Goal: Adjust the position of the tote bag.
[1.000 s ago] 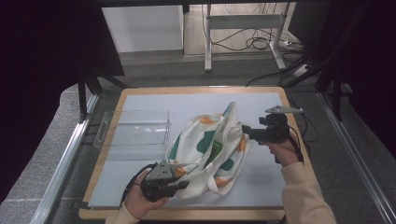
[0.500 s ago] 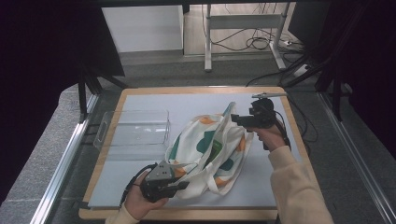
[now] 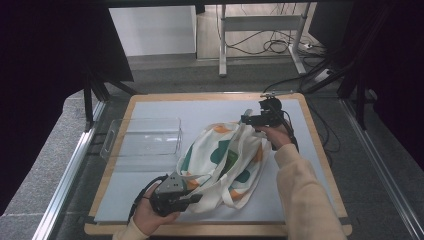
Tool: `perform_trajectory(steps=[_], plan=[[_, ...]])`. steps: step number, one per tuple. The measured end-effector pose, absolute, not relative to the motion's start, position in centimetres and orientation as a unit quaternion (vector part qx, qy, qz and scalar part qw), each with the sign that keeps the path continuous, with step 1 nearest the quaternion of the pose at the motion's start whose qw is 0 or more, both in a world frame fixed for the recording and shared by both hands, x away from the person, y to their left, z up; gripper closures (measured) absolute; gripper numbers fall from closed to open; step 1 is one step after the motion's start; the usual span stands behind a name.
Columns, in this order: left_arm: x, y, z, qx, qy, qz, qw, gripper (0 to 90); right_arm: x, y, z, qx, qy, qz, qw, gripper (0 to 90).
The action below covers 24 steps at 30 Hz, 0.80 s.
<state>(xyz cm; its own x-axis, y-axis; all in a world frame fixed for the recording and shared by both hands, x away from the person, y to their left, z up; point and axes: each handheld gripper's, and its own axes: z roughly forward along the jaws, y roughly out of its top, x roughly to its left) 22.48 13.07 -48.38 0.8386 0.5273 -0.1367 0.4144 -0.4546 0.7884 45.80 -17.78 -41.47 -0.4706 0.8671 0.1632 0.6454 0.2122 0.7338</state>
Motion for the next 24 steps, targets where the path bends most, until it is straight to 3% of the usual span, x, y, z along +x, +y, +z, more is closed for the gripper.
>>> perform_trajectory(steps=[15,24], plan=[[22.5,13.0,-48.5,0.85,0.277,0.064,0.443,78.3,48.5,-16.6,-42.9,0.524,0.762,0.358,0.129,16.9],[22.5,13.0,-48.6,0.852,0.276,0.065,0.44,78.3,49.1,-16.2,-43.8,0.519,0.776,0.343,0.107,31.4]])
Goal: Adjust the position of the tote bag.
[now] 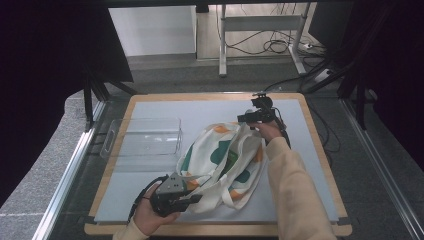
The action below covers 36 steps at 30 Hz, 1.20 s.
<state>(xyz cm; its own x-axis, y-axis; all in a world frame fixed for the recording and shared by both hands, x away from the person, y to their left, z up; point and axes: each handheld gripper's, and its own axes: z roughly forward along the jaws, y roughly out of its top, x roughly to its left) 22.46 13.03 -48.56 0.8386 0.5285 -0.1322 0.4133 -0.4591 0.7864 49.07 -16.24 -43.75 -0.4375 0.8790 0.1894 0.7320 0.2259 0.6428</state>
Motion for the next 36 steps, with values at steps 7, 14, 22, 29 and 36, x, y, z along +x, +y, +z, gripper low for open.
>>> perform_trajectory(steps=[7,14,22,29,36], plan=[[22.4,13.1,-48.3,0.846,0.279,0.053,0.451,78.7,48.9,-16.3,-44.3,0.509,0.793,0.32,0.094,54.1],[22.5,13.0,-48.5,0.85,0.279,0.061,0.444,78.7,48.9,-16.2,-44.7,0.501,0.804,0.31,0.082,74.9],[22.5,13.1,-48.6,0.85,0.278,0.061,0.444,78.8,48.5,-16.0,-44.6,0.477,0.816,0.311,0.096,81.7],[22.3,13.1,-48.4,0.849,0.273,0.075,0.446,79.2,48.0,-16.3,-44.1,0.467,0.819,0.316,0.109,82.6],[22.5,13.6,-48.3,0.846,0.279,0.081,0.448,80.1,47.3,-16.9,-43.5,0.458,0.818,0.327,0.117,83.2]])
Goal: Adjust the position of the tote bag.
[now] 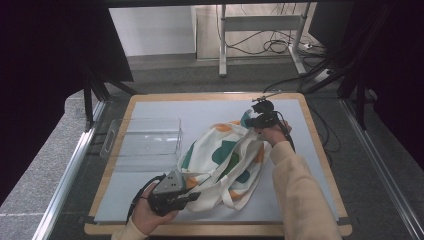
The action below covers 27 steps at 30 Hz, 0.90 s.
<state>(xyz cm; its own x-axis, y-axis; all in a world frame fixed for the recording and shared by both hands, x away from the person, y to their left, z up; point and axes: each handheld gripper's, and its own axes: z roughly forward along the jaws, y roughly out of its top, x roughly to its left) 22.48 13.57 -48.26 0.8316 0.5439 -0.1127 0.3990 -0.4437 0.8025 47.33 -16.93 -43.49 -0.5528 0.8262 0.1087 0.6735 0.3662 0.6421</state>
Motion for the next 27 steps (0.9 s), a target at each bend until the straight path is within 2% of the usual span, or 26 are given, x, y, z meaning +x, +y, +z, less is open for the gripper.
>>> perform_trajectory(steps=[27], plan=[[23.9,15.8,-47.8,0.833,0.306,0.097,0.452,81.1,41.3,-21.9,-40.5,0.443,0.795,0.393,0.134,83.6]])
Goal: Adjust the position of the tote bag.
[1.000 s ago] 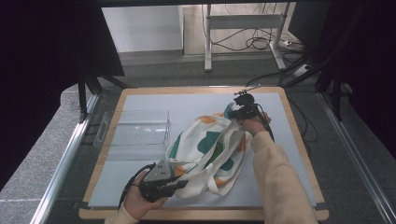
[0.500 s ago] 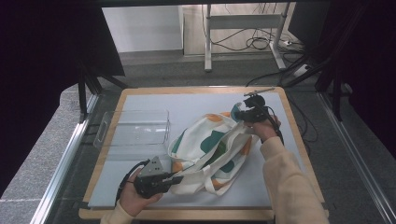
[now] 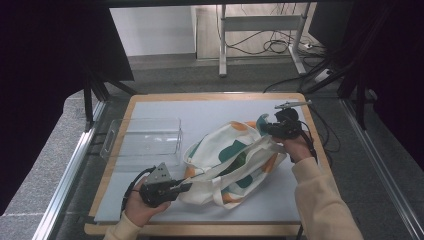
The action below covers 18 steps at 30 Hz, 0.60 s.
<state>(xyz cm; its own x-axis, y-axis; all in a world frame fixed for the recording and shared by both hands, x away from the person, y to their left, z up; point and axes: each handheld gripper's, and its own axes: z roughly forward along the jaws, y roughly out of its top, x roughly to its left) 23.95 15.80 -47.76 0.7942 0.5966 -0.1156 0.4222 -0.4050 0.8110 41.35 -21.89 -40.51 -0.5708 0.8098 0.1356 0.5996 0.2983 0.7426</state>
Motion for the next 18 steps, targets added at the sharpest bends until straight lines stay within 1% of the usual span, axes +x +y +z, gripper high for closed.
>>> perform_trajectory(steps=[8,12,18], plan=[[24.6,15.9,-47.4,0.832,0.309,0.102,0.45,81.2,39.6,-23.5,-40.4,0.446,0.785,0.41,0.128,83.6],[25.1,15.9,-46.9,0.829,0.312,0.108,0.452,81.3,38.5,-24.3,-40.3,0.444,0.777,0.426,0.136,83.6],[25.8,16.0,-46.5,0.829,0.314,0.109,0.45,81.3,37.0,-25.3,-40.3,0.446,0.767,0.441,0.136,83.5]])
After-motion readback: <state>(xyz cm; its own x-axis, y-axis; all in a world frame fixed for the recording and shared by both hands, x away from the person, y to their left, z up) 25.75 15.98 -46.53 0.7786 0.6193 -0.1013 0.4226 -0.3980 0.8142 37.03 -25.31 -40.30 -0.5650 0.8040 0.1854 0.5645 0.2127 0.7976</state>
